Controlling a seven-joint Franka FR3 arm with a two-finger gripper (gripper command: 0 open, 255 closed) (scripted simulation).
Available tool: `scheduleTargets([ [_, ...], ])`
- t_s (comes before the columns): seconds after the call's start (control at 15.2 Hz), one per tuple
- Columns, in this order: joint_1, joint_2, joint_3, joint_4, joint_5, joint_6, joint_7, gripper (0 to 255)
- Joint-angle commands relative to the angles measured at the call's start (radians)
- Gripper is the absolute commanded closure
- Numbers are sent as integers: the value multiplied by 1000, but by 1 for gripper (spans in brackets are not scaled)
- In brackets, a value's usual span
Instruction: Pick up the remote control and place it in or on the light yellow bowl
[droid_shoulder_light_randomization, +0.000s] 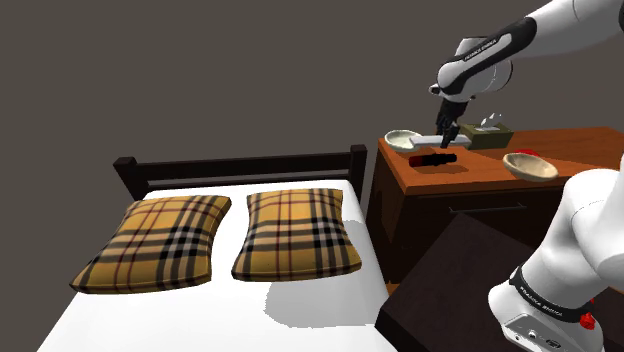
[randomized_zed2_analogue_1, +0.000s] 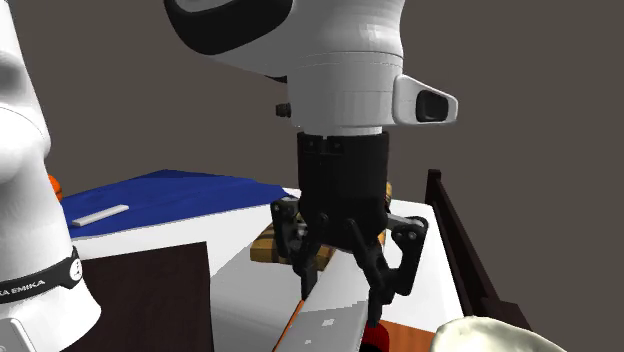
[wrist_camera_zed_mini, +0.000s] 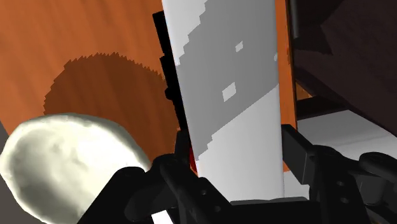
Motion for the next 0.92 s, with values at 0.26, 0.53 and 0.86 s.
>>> scheduleTargets([
  [0.26,-105,330,76,286,325,-100,-189,255],
  [0.53,-222,501,153,510,429,-194,-220,255],
  [0.86,-352,682,227,787,502,-300,-211,255],
])
